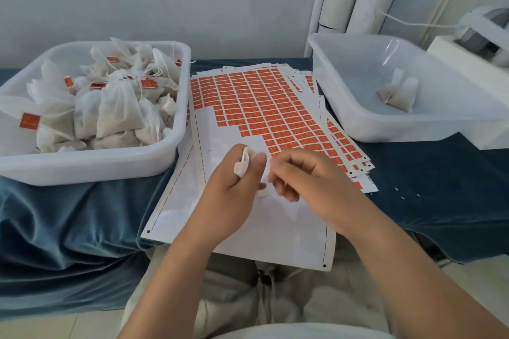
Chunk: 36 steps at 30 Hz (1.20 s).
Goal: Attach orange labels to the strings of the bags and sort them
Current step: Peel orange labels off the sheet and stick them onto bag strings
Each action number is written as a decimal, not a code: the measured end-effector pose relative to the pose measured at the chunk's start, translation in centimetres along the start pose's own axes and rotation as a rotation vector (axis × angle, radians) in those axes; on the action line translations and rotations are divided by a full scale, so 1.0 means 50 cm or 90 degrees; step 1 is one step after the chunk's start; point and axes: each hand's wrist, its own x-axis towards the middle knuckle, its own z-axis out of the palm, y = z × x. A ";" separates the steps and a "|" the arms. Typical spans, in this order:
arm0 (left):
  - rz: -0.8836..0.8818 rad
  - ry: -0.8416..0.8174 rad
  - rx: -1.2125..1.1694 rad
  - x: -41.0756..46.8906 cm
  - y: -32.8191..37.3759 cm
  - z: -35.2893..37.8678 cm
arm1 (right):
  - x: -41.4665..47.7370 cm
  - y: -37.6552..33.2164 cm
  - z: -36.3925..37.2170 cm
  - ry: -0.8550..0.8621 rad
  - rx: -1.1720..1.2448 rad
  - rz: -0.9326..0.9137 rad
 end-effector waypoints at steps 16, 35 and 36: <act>0.007 0.020 0.012 -0.013 0.026 0.006 | 0.003 -0.007 -0.010 -0.013 0.401 0.080; -0.067 -0.135 -0.167 -0.005 0.006 0.045 | 0.000 -0.028 -0.018 0.028 0.764 0.048; -0.064 -0.139 -0.155 -0.004 0.002 0.044 | 0.002 -0.027 -0.019 0.026 0.771 0.048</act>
